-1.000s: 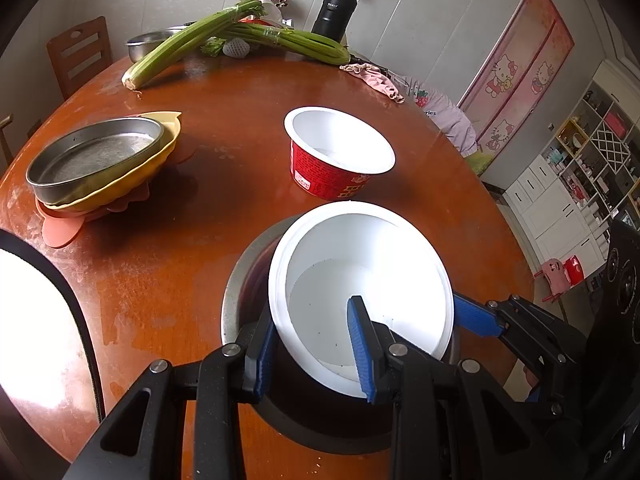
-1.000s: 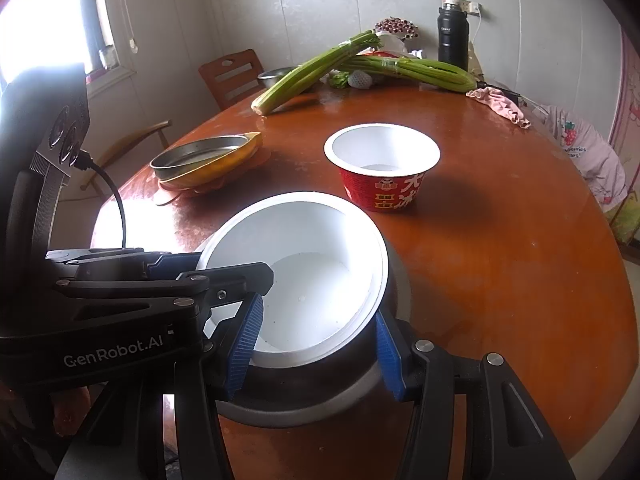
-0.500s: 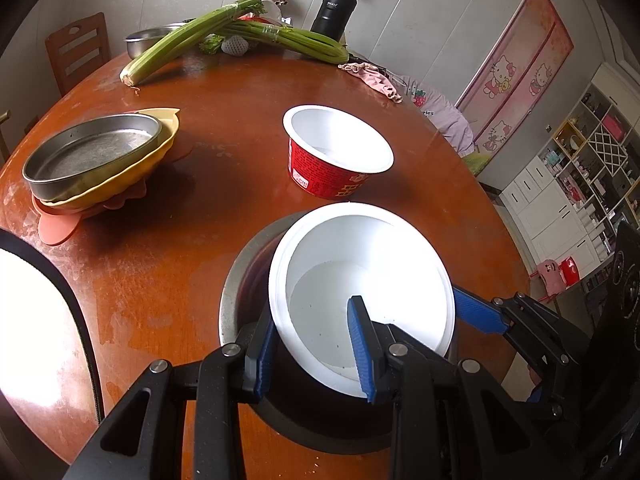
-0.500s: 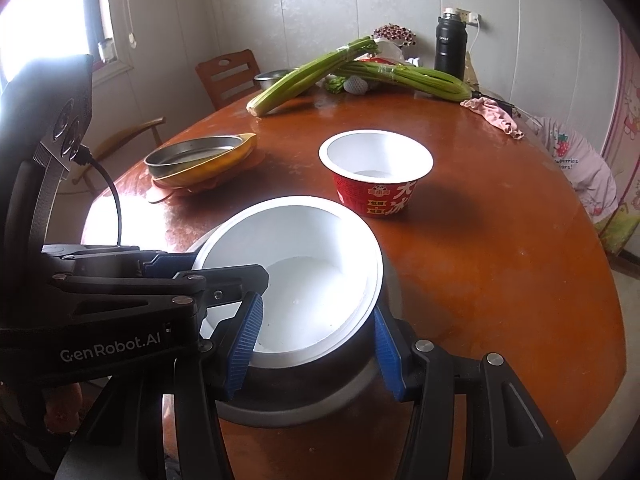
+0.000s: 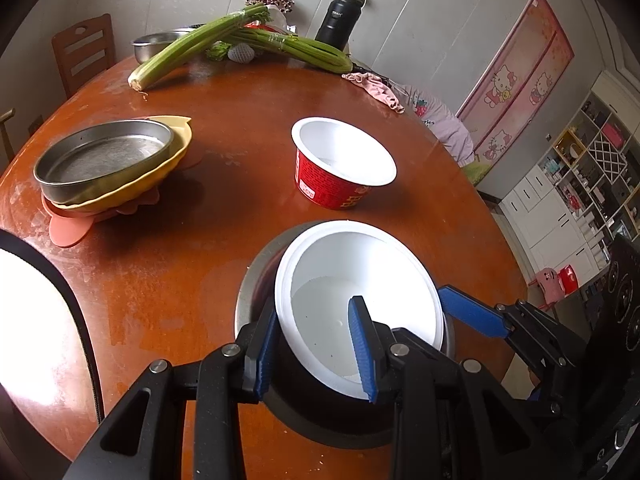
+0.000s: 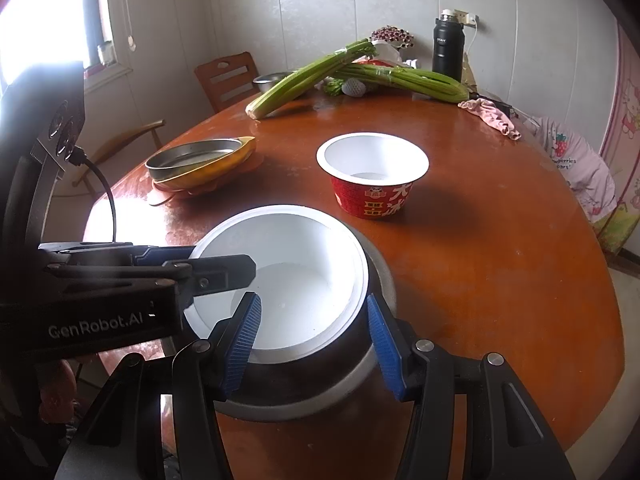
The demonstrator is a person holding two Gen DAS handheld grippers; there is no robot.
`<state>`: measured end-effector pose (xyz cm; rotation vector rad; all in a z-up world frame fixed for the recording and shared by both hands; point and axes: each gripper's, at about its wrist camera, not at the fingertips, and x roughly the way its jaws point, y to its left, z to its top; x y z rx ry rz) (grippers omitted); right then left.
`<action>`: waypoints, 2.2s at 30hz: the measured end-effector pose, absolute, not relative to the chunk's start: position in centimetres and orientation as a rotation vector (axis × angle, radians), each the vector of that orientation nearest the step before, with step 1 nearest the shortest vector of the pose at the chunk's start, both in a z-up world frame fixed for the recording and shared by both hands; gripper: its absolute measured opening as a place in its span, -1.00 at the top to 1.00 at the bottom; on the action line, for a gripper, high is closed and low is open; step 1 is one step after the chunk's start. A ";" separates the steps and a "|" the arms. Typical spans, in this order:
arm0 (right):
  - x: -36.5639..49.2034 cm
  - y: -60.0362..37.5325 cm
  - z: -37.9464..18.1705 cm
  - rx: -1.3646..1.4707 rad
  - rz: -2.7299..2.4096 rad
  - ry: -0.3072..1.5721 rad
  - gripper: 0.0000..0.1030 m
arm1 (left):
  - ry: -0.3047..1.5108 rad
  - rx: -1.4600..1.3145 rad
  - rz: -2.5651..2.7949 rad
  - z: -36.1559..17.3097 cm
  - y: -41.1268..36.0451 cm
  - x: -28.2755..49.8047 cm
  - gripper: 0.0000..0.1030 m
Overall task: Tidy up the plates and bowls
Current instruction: 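Open the left gripper to release the white bowl and withdraw, then move the left gripper to the second white bowl's rim and close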
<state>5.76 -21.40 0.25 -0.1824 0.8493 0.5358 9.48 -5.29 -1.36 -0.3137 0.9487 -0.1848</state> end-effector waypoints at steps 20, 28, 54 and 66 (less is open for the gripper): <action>5.8 -22.6 1.4 -0.140 0.505 0.810 -0.12 | 0.842 -0.298 -0.145 1.2 -3.8 8.2 0.07; 7.4 -23.3 2.6 -0.110 0.478 0.780 -0.25 | 0.833 -0.263 -0.131 1.6 -3.9 9.3 0.02; 17.8 -24.1 3.9 -0.066 0.391 0.827 -0.26 | 0.897 -0.235 -0.187 2.7 -4.7 20.9 0.01; 20.9 -22.6 1.3 -0.074 0.423 0.927 -0.26 | 0.973 -0.230 -0.179 0.6 -4.9 23.8 0.01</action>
